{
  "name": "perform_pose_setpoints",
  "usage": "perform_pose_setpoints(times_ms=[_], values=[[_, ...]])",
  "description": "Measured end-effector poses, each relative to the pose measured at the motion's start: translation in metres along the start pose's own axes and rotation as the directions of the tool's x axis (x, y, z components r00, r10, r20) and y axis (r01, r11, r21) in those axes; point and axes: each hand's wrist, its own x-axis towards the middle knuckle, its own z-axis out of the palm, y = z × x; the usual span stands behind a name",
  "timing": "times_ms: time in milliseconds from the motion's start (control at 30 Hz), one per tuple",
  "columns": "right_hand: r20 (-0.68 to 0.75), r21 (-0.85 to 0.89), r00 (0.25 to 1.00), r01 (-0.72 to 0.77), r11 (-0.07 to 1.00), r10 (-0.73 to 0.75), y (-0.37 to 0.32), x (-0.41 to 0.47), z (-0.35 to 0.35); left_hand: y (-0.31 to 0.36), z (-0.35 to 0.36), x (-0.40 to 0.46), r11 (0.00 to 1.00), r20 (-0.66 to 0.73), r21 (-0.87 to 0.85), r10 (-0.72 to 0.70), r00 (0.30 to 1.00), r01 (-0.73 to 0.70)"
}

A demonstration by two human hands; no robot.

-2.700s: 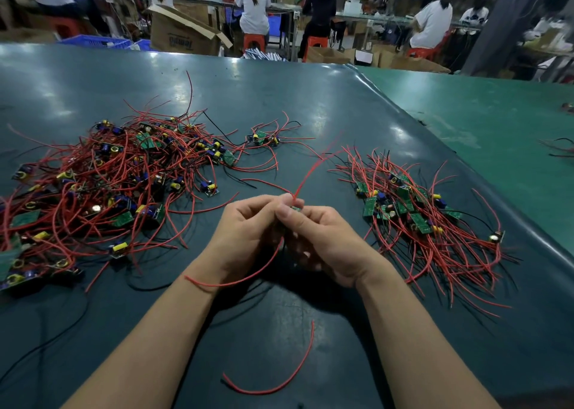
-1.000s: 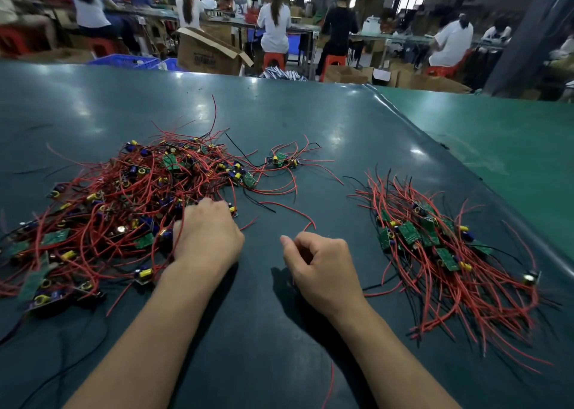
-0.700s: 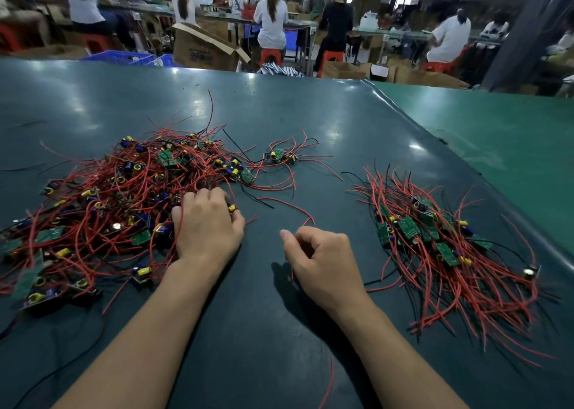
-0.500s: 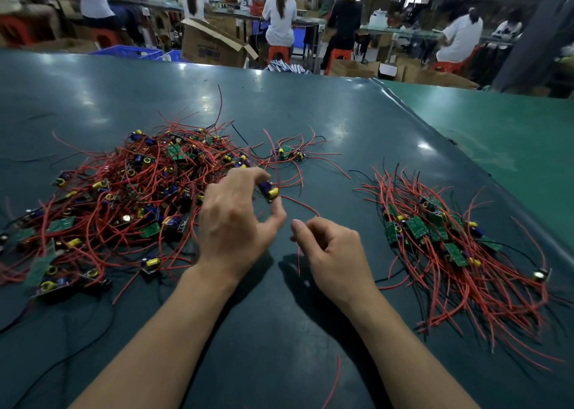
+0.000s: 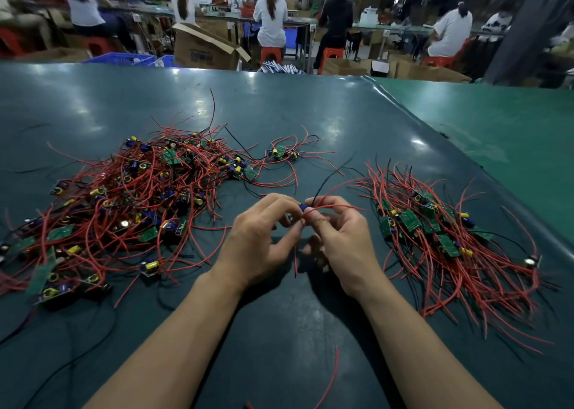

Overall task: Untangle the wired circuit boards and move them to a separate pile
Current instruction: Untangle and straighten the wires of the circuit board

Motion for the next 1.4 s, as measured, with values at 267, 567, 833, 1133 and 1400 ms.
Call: perform_pose_setpoints(times_ms=[267, 567, 833, 1133, 1400], values=[[-0.065, 0.006, 0.997, 0.032, 0.999, -0.031, 0.0, 0.002, -0.003, -0.002, 0.001, -0.003, 0.997, -0.147, -0.065, -0.061, 0.987, 0.052], [-0.09, 0.052, 0.996, -0.008, 0.999, 0.013, 0.001, 0.006, -0.005, 0.0, 0.002, -0.006, 0.99, 0.005, 0.059, -0.128, 0.992, 0.127], [-0.024, -0.036, 0.999, 0.024, 0.999, -0.025, 0.006, 0.006, -0.007, -0.007, -0.001, -0.003, 0.986, -0.033, -0.097, -0.142, 0.989, 0.138], [0.029, -0.059, 0.999, 0.03, 0.998, -0.029, 0.003, 0.004, -0.008, -0.01, -0.003, -0.002, 0.943, 0.003, -0.242, -0.235, 0.972, 0.229], [-0.044, 0.061, 0.999, -0.011, 0.998, 0.013, 0.003, 0.006, -0.014, -0.014, 0.0, -0.003, 0.966, -0.012, -0.15, -0.213, 0.977, 0.208]])
